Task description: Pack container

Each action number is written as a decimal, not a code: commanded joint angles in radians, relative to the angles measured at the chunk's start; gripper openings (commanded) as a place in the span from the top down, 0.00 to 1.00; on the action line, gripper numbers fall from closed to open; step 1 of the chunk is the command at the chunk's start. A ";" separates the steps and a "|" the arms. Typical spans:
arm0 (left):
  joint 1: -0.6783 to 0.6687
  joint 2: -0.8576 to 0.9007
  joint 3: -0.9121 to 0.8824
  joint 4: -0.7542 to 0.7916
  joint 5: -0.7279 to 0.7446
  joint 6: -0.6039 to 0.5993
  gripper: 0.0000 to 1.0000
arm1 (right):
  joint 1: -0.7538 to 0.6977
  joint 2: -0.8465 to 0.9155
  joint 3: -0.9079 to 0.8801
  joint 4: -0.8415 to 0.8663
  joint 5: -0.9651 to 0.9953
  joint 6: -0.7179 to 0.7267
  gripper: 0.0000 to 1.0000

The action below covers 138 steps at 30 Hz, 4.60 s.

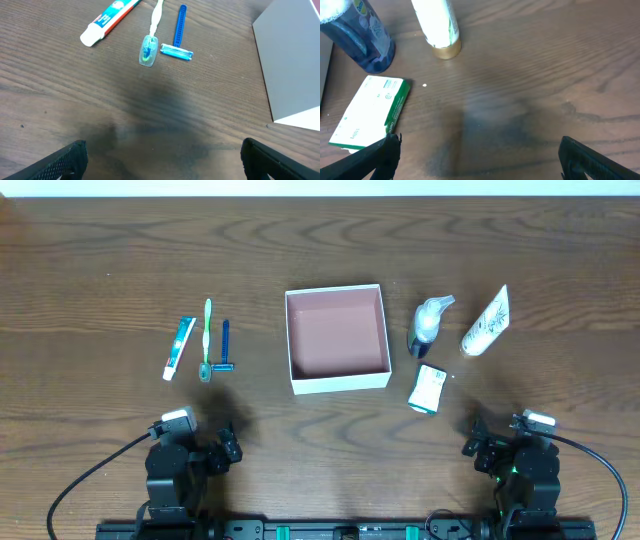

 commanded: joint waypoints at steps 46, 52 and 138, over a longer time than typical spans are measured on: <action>-0.003 -0.010 -0.010 -0.006 0.007 0.006 0.02 | -0.007 -0.006 -0.006 0.122 -0.299 0.212 0.01; -0.003 -0.010 -0.010 -0.006 0.007 0.006 0.02 | -0.007 -0.006 -0.006 0.163 -0.419 0.241 0.01; 0.254 1.833 0.974 0.132 -0.061 0.715 0.55 | -0.007 -0.006 -0.006 0.087 -0.386 0.230 0.01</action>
